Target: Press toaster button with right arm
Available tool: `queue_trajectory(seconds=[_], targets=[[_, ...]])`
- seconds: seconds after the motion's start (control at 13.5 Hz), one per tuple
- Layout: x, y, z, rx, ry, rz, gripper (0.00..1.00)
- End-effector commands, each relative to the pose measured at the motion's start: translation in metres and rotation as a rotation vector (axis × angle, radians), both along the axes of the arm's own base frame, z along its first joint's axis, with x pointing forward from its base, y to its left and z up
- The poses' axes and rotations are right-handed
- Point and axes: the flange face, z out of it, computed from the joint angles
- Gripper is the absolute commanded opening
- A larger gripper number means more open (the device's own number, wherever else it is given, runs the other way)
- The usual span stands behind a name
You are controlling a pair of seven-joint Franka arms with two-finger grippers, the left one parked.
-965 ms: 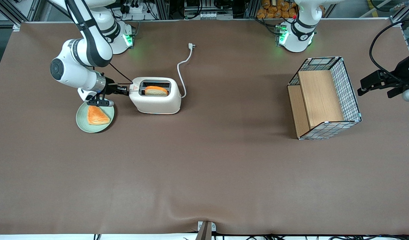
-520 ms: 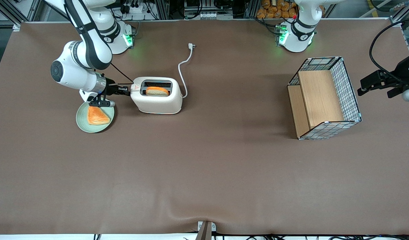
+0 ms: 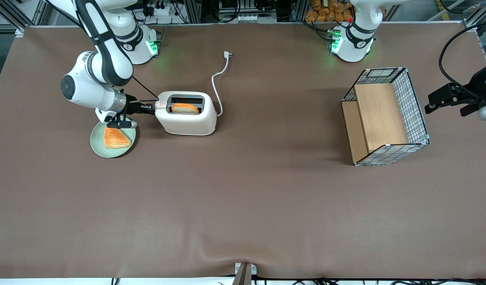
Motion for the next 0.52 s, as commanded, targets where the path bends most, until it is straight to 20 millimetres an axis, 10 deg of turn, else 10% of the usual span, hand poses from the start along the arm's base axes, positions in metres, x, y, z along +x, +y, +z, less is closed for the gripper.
queue_trajectory(seconds=[0.0,0.45], targets=[[-0.0041,-0.0088,-0.0312,0.003,-0.062,0.061,0.00],[-0.0040,-0.0081,-0.0341,0.008,-0.056,0.056,0.00]])
